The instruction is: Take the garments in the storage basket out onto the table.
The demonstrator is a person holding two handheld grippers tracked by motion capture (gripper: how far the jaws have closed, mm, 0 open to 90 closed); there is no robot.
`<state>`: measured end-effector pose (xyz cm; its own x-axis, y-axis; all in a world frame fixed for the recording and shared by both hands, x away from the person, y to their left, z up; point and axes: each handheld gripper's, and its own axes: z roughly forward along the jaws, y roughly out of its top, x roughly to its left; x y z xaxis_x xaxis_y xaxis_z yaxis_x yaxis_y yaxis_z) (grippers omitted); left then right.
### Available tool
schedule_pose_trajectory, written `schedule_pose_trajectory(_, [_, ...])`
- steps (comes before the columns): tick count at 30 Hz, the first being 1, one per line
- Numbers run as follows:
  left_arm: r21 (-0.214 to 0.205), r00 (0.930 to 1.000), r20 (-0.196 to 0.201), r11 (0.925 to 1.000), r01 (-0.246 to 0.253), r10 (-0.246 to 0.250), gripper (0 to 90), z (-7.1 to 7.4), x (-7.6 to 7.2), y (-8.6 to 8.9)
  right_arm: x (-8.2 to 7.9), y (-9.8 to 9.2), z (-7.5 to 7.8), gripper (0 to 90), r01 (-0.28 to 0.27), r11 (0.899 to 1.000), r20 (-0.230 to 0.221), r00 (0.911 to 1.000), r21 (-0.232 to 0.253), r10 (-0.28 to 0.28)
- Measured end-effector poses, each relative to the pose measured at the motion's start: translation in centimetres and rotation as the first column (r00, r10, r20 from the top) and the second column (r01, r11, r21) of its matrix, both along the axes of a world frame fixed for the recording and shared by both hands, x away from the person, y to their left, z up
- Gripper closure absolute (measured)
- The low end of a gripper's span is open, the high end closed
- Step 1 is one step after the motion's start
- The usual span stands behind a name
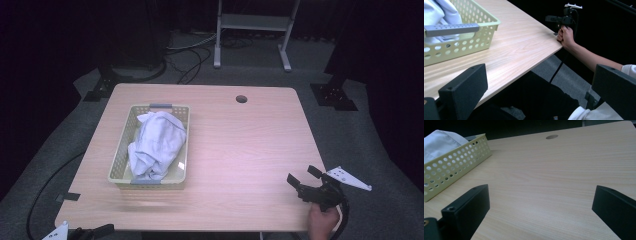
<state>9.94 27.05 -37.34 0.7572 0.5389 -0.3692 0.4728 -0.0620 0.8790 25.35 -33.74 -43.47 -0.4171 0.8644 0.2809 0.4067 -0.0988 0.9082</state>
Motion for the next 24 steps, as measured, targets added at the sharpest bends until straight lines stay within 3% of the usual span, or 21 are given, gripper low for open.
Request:
schedule_pose_trajectory(10, [0.015,0.9999,-0.008,0.9998,-0.014,0.014,0.2,0.3,0.8,-0.1,0.0,-0.2,-0.1,1.2,0.000,1.000,0.001,1.0000,0.017,0.000])
schedule_pose_trajectory(24, [0.036,0.9998,-0.021,0.9993,-0.001,0.002,0.2,0.3,3.1,-1.2,0.0,-0.2,0.0,1.1,-0.004,1.000,-0.002,1.0000,0.016,0.004])
